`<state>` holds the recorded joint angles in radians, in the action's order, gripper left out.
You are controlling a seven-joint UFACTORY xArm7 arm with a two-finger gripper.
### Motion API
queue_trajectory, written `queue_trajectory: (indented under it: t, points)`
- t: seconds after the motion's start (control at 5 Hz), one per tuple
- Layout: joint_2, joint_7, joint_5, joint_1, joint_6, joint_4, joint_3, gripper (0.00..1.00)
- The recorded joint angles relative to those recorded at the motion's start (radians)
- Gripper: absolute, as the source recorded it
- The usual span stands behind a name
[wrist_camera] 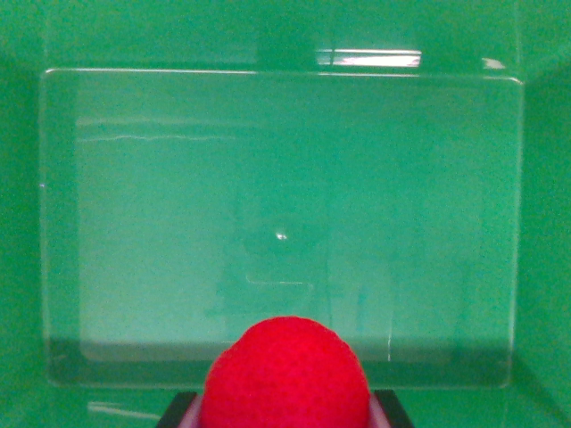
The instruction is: Pick fruit
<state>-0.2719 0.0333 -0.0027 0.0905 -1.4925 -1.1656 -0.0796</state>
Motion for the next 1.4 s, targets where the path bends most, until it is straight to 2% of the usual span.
queue_trajectory:
  t: [0.2, 0.6, 1.4]
  points:
    - [0.0, 0.0, 0.0, 0.0, 0.0, 0.0, 0.0, 1.0]
    - [-0.014, 0.002, 0.0019, 0.0005, -0.035, -0.022, 0.0, 1.0]
    - [-0.02, 0.003, 0.0028, 0.0007, -0.051, -0.031, 0.0, 1.0]
